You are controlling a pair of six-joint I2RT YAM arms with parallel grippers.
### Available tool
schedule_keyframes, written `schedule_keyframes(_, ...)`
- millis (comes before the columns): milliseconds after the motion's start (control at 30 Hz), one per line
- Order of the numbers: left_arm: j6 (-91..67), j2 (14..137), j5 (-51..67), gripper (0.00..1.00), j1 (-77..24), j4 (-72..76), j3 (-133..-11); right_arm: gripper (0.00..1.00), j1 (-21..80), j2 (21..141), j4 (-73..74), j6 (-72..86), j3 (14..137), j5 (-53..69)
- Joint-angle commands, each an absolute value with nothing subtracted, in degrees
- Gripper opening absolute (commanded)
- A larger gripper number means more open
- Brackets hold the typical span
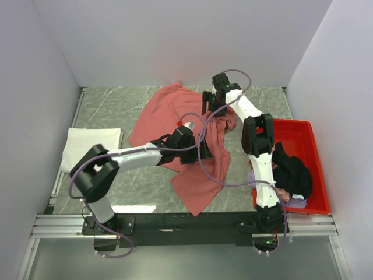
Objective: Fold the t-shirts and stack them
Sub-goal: Flatten the tshirt out
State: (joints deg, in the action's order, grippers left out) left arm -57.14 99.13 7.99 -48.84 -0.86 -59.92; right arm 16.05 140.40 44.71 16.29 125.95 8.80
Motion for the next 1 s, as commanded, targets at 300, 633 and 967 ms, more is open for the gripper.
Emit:
schedule_keyframes(300,-57.1,72.5,-13.8,1.00,-41.8,-18.9,-50.0,0.82,18.0,109.7,44.4,18.4,105.8,-1.8)
schedule_keyframes(633,-53.3,76.9,-9.5,0.99,-25.0,-17.7,-49.5,0.82,35.8,86.9,34.7,29.0,68.8,-2.5)
schedule_keyframes(967,-53.7,90.1,-4.8,1.00,-21.9,-14.0,-51.6,0.82,48.4,87.7,26.3,34.1,53.4,5.9)
